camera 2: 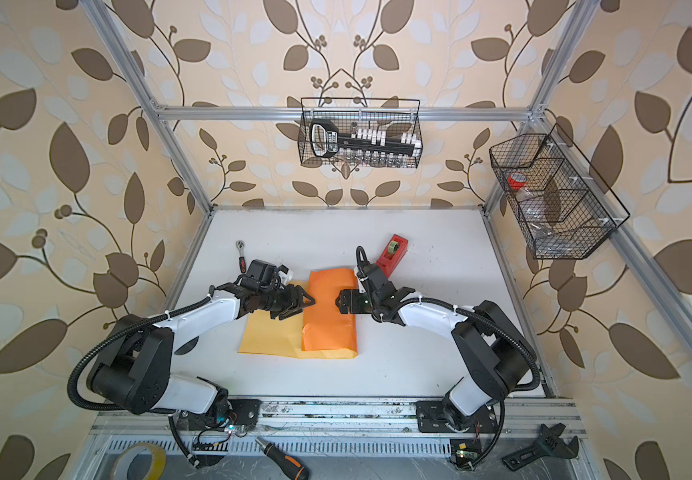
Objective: Wrap the gift box in paper
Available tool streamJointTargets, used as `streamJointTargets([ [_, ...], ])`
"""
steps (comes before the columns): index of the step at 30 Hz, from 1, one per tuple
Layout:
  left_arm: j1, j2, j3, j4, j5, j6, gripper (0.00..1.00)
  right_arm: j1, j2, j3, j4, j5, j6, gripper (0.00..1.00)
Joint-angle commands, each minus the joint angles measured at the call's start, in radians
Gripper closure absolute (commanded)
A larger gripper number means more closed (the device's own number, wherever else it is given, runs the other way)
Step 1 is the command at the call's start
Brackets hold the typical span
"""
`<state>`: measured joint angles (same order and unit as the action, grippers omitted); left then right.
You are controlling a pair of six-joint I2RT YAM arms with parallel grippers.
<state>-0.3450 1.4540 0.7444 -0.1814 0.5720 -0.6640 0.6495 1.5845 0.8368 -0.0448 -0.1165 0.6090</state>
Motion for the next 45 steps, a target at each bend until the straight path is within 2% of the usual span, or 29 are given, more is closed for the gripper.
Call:
streamJointTargets([
  [1,-0.016,0.035,0.039,0.016,0.032,0.005,0.38,-0.001,0.015,-0.035,-0.033,0.005,-0.003,0.06],
  [10,-0.019,0.065,0.025,0.020,0.000,0.011,0.35,-0.001,0.012,-0.036,-0.033,0.003,-0.005,0.07],
  [15,-0.019,0.033,0.006,0.030,-0.012,-0.001,0.35,-0.003,0.015,-0.030,-0.032,0.001,-0.006,0.06],
  [21,-0.022,-0.038,0.008,0.094,0.050,-0.046,0.17,-0.003,0.022,-0.030,-0.033,0.000,-0.007,0.06],
  [26,-0.050,0.029,0.036,0.068,0.042,-0.017,0.15,-0.003,0.020,-0.030,-0.033,-0.002,-0.007,0.06],
  [30,-0.062,0.064,0.032,0.051,0.013,-0.008,0.19,-0.004,0.018,-0.025,-0.033,-0.005,-0.008,0.06],
  [35,-0.061,0.058,0.018,0.006,-0.052,0.020,0.30,-0.010,0.008,-0.006,-0.047,-0.014,-0.015,0.06],
  [45,-0.061,0.064,-0.039,0.040,-0.044,0.011,0.47,-0.026,-0.027,0.039,-0.090,-0.027,-0.038,0.06],
])
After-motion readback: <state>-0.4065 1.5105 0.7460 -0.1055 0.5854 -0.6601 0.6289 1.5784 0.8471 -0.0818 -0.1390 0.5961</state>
